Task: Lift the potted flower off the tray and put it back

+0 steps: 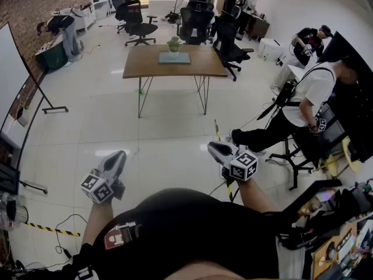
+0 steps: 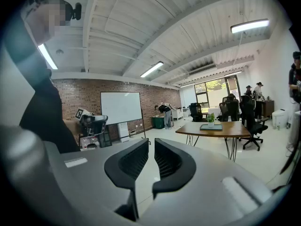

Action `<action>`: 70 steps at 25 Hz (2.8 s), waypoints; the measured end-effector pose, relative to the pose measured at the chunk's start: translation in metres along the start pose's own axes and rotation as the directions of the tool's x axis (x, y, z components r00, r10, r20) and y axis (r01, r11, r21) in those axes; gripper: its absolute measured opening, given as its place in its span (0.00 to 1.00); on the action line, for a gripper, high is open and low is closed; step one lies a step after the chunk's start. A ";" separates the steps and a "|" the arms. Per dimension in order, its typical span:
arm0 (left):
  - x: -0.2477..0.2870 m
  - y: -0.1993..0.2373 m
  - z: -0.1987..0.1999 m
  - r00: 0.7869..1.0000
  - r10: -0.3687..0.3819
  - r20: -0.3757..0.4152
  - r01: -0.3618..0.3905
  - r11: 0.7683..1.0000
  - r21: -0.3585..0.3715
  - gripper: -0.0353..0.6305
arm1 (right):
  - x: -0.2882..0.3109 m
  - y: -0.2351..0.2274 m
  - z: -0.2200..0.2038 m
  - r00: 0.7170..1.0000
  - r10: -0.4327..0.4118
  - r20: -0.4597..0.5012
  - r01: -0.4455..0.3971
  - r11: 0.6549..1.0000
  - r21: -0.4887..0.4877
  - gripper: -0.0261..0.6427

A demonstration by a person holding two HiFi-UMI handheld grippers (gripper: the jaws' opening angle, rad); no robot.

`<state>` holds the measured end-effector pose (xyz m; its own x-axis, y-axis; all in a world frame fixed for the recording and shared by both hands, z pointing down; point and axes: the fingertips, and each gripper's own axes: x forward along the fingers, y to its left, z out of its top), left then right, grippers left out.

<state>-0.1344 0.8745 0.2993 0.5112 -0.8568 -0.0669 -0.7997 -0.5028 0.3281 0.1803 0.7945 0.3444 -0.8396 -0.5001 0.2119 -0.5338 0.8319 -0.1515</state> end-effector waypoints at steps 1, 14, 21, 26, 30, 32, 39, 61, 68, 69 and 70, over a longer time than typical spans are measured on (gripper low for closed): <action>0.004 0.001 -0.003 1.000 -0.006 0.003 0.006 1.000 0.005 0.05 | -0.001 -0.004 -0.001 1.000 0.001 0.003 -0.001 1.000 0.004 0.12; 0.067 -0.039 -0.017 0.999 -0.032 0.000 0.032 0.999 0.020 0.05 | -0.044 -0.057 -0.002 1.000 -0.008 0.006 0.008 1.000 -0.003 0.12; 0.123 -0.082 -0.033 0.998 -0.070 0.001 0.070 0.998 0.007 0.05 | -0.096 -0.104 -0.008 0.999 -0.046 -0.002 0.046 0.999 -0.002 0.12; 0.154 -0.104 -0.045 0.995 -0.095 -0.039 0.095 0.996 -0.003 0.05 | -0.116 -0.131 -0.014 0.997 -0.074 -0.001 0.074 0.997 0.014 0.12; 0.162 -0.099 -0.044 0.995 -0.091 -0.041 0.091 0.996 0.000 0.05 | -0.113 -0.140 -0.018 0.997 -0.074 -0.001 0.074 0.997 0.037 0.12; 0.165 -0.089 -0.046 0.995 -0.097 -0.029 0.097 0.995 -0.004 0.05 | -0.105 -0.143 -0.020 0.997 -0.070 -0.009 0.071 0.996 0.045 0.12; 0.178 -0.037 -0.047 0.994 -0.104 -0.030 0.103 0.994 -0.037 0.05 | -0.053 -0.154 -0.015 0.996 -0.076 -0.036 0.078 0.996 0.039 0.12; 0.256 0.235 0.015 0.986 -0.151 -0.070 0.148 0.988 -0.051 0.05 | 0.228 -0.217 0.065 0.994 -0.098 -0.039 0.100 0.994 0.043 0.13; 0.336 0.252 0.021 0.996 -0.055 -0.066 0.054 0.998 -0.011 0.05 | 0.268 -0.316 0.086 1.000 0.007 -0.027 -0.007 1.000 0.014 0.14; 0.352 0.251 0.023 0.998 -0.039 -0.056 0.039 0.999 -0.008 0.05 | 0.274 -0.330 0.091 0.999 0.033 -0.033 -0.033 0.999 -0.004 0.14; 0.369 0.250 0.025 0.999 -0.030 -0.044 0.030 1.000 -0.007 0.05 | 0.278 -0.345 0.096 0.998 0.057 -0.038 -0.057 0.998 -0.017 0.14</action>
<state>-0.1530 0.4299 0.3333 0.5485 -0.8354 -0.0352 -0.7817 -0.5273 0.3329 0.1212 0.3451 0.3628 -0.8641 -0.4429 0.2393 -0.4831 0.8632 -0.1469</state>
